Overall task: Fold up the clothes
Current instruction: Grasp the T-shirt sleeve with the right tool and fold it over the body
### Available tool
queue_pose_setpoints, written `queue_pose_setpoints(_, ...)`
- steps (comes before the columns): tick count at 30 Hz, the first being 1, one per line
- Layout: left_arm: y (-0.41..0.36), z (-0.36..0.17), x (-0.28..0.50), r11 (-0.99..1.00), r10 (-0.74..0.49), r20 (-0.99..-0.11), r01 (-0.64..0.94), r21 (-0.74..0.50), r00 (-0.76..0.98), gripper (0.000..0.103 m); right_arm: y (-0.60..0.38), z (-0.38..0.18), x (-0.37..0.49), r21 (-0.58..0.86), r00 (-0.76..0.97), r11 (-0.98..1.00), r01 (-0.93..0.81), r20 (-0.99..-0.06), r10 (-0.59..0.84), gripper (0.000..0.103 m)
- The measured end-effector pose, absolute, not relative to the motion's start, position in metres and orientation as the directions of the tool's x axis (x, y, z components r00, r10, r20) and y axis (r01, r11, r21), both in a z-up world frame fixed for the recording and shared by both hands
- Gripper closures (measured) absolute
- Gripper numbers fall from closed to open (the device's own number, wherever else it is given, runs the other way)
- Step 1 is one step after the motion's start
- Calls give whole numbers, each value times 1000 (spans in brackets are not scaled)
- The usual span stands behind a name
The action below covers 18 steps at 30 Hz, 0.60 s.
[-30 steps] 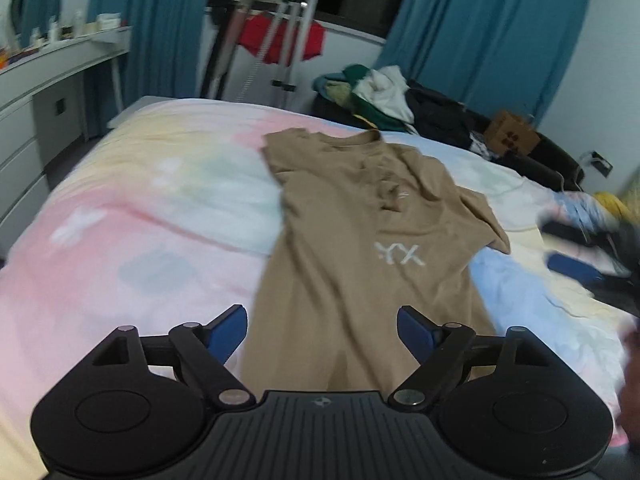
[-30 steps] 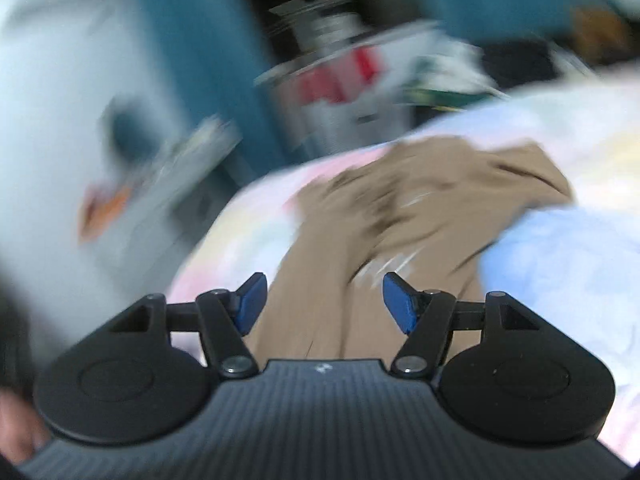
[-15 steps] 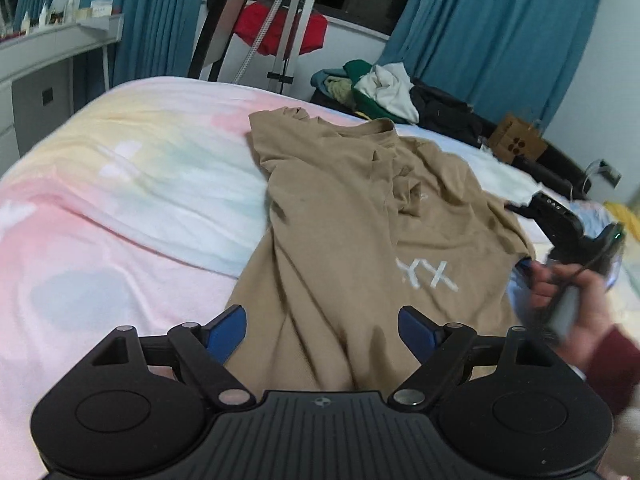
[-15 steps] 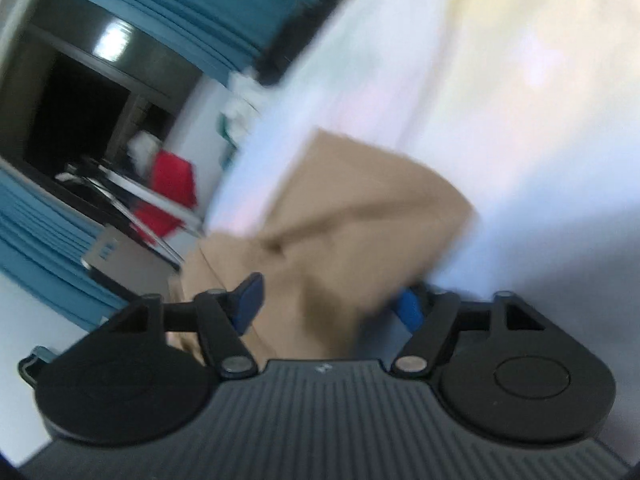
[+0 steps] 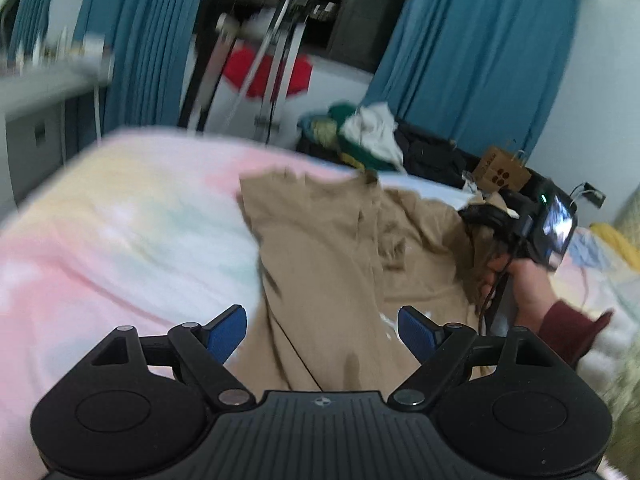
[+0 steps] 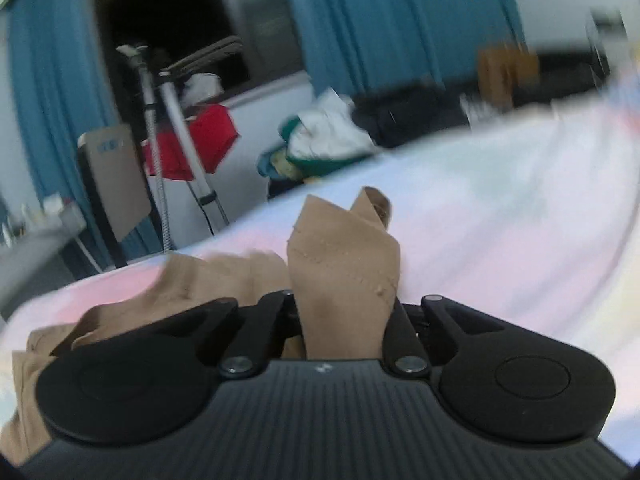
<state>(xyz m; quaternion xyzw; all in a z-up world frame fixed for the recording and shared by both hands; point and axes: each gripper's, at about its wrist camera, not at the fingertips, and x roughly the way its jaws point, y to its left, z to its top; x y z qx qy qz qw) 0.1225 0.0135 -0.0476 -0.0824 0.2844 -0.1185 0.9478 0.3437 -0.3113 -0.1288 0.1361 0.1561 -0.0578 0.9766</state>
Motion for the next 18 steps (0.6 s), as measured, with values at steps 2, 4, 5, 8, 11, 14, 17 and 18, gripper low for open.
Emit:
queue_pose_setpoints(2,18,-38,109,963,-260,-476,188,-194,840,19,-285,-107,339,188,958,974,129,-278,-73,93)
queue_pose_setpoints(4,24,-32,101,962,-261,-459,190,-195,849,19,-256,-88,336,133,967,986,96,-248,-61,93)
queue_pose_setpoints(5,27,-29,97,962,-261,-451,191,-196,854,19,-240,-81,336,111,969,991,73,-243,-44,93)
queue_pose_setpoints(8,40,-26,91,959,-259,-450,172,-226,855,19,-190,-79,343,74,961,997,6,-277,15,93)
queue_pose_setpoints(11,54,-32,89,960,-253,-467,162,-227,847,18,-149,-98,354,23,937,999,-29,-346,35,92)
queue_pose_setpoints(14,67,-41,90,970,-218,-506,127,-209,835,19,-127,-126,365,11,898,998,-59,-436,58,88)
queue_pose_setpoints(17,79,-46,97,966,-210,-535,88,-245,818,19,-128,-136,373,69,848,993,-99,-516,121,76)
queue_pose_setpoints(18,82,-47,99,961,-217,-537,83,-263,815,19,-131,-135,372,84,844,991,-108,-519,136,72)
